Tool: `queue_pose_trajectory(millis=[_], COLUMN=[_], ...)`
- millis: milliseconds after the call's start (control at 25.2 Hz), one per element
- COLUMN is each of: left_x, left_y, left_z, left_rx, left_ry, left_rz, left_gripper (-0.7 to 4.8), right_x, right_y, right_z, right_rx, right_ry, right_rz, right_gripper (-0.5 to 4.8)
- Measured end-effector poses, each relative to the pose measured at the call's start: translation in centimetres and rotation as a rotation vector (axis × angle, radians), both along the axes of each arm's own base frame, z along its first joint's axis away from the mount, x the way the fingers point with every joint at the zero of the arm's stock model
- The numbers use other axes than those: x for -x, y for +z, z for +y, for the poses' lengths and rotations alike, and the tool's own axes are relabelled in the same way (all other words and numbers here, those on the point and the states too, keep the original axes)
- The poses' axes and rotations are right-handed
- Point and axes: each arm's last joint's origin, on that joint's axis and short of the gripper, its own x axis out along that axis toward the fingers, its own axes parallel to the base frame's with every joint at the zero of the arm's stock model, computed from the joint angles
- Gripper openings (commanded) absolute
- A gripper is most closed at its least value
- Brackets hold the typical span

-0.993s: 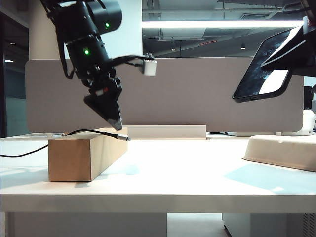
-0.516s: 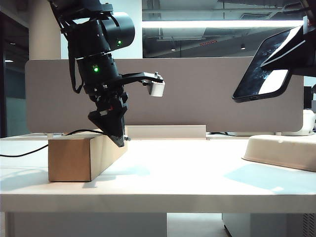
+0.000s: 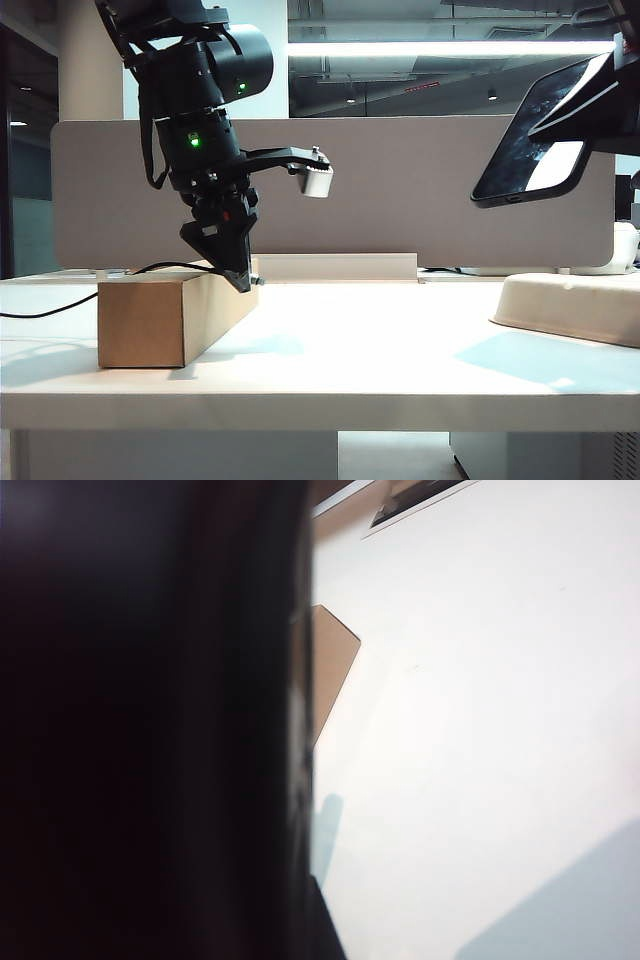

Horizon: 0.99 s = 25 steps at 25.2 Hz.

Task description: Pick up the charging cable and the phone, plug the charging cable into the charging port on the phone, and finally place them back on the table.

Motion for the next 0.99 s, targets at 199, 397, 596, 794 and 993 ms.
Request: queue_pose_trajectory(millis=[199,397,596,794,993], left_x=[-0.08,-0.21,-0.19,-0.19,-0.06], left_y=[-0.32,-0.82,-0.85,-0.85,-0.34], left_z=[-0.05,-0.13,-0.15,-0.17,-0.09], left_rx=[-0.005,-0.012,-0.013,-0.013,-0.006], left_ry=[0.0,0.0,-0.001,-0.001,-0.001], left_rz=[0.008,0.02,0.02,0.02,0.009], left_gripper=[1.15,0.95,0.52,0.47,-0.06], right_x=[-0.02,-0.02,-0.02,-0.04,-0.04], right_y=[-0.01,0.01,0.0,-0.01,-0.01], right_z=[-0.03,-0.02,-0.02,-0.04,-0.04], right_rx=[0.002,0.003,0.003,0.005,0.014], right_ry=[-0.009,-0.009,-0.01,-0.017,-0.015], right_rz=[0.0,0.0,0.0,0.0,-0.008], right_gripper=[-0.03,-0.03,-0.03,-0.03,-0.03])
